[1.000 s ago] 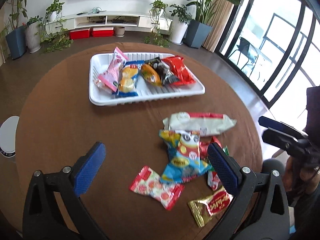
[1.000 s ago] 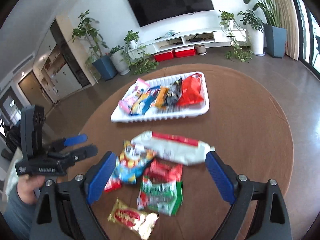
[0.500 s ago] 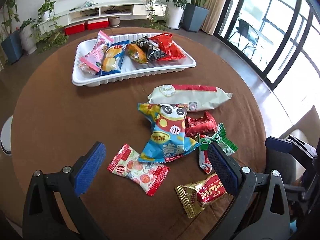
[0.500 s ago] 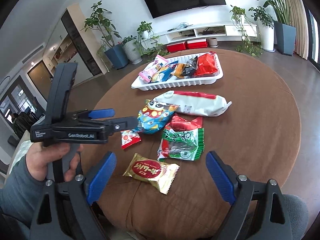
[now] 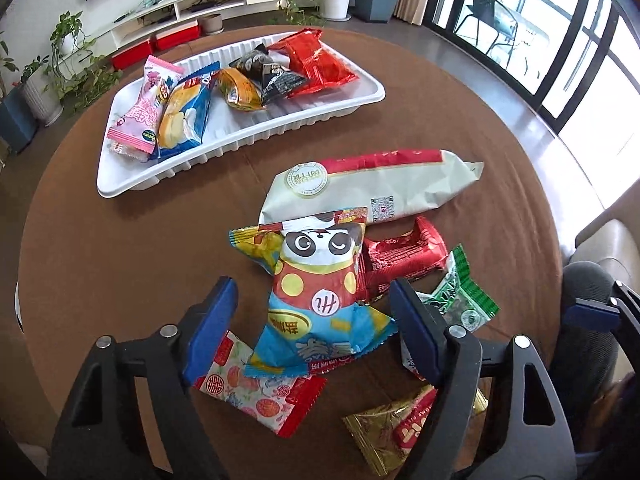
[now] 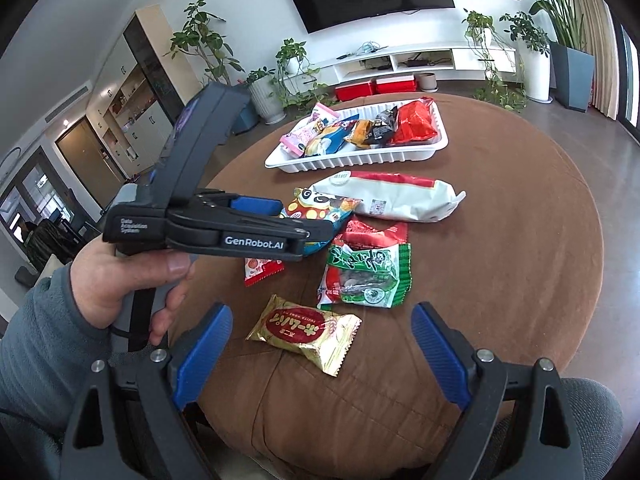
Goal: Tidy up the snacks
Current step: 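Grasp the panda-print bag with left tool while right tool grasps the white-and-red long packet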
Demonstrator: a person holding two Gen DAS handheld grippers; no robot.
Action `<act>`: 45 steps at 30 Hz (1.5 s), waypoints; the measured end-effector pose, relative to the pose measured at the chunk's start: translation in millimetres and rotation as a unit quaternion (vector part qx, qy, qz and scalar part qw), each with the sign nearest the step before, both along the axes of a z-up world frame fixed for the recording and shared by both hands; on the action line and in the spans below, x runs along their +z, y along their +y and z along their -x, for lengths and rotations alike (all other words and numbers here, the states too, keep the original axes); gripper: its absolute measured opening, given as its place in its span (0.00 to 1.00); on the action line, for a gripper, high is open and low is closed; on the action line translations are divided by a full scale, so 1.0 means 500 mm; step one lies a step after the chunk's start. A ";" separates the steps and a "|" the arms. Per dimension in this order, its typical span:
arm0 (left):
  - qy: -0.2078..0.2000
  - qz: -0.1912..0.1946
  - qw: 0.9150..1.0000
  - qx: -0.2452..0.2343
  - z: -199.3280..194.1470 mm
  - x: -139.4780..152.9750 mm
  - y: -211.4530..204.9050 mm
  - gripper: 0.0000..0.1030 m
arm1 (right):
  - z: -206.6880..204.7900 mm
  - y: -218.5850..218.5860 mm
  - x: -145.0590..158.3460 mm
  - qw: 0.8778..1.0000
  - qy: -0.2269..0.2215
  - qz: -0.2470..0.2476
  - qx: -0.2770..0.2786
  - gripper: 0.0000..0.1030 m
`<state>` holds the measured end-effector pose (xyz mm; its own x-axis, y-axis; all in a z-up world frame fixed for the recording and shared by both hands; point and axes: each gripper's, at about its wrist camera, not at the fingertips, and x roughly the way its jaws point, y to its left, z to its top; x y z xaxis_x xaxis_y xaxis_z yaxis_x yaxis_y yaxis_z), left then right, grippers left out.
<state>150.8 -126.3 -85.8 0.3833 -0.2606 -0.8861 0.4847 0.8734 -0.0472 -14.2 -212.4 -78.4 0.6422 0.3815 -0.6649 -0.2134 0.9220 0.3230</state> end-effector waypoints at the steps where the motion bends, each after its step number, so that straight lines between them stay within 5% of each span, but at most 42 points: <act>1: 0.004 0.000 1.000 0.000 -0.004 -0.004 0.000 0.65 | 0.000 -0.001 0.000 1.000 0.000 0.000 0.000 0.90; 13: 0.033 -0.012 0.999 -0.009 -0.037 -0.040 -0.003 0.44 | -0.005 -0.004 0.005 1.000 0.001 0.011 0.012 0.90; 21: 0.036 0.008 0.999 -0.009 -0.049 -0.045 0.007 0.37 | -0.071 -0.033 0.055 0.994 -0.027 0.090 0.057 0.90; 35: 0.035 0.058 0.998 0.016 -0.045 -0.026 0.051 0.37 | -0.303 -0.022 0.029 0.959 0.013 0.215 0.184 0.83; 45: 0.042 0.087 0.995 0.026 -0.035 -0.022 0.070 0.37 | -0.372 0.051 -0.051 0.916 0.064 0.302 0.256 0.70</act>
<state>168.4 -91.3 -96.6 0.3272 -0.3955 -0.8582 0.4281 0.8717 -0.2386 171.6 -187.0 -104.1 0.3842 0.1497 -0.9110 -0.6637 0.7307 -0.1598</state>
